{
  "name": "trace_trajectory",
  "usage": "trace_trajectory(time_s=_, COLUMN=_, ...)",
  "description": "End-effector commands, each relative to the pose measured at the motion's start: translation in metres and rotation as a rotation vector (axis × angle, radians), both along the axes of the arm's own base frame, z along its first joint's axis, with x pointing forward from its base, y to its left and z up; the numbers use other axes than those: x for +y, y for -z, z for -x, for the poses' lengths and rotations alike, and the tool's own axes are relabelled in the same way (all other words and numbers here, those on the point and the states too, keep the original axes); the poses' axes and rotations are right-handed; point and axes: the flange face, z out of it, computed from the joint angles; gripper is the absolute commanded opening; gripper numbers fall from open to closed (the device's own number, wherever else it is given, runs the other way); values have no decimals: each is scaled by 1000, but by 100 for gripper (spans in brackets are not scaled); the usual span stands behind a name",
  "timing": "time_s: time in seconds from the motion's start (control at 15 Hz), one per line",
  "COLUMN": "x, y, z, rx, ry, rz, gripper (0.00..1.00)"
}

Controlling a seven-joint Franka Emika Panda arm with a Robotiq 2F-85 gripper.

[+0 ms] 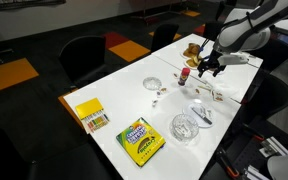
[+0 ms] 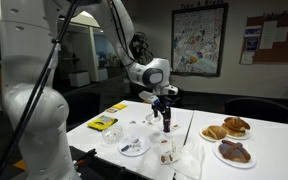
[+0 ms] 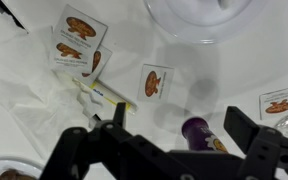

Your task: Pick up one object from the table and put it in the bowl

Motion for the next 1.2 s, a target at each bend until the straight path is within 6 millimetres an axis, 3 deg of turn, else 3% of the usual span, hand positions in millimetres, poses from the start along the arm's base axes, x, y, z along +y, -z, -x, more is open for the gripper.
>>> trace_trajectory(time_s=0.0, x=0, y=0, z=0, rx=0, ry=0, rz=0, gripper=100)
trace_trajectory(time_s=0.2, x=8, y=8, z=-1, rx=-16, ry=-24, rz=56, gripper=100)
trace_trajectory(time_s=0.6, x=21, y=58, z=-8, rx=-94, ry=-31, rz=162, gripper=100)
trace_trajectory(time_s=1.13, x=31, y=120, z=-1, rx=-182, ry=-37, rz=117, gripper=100)
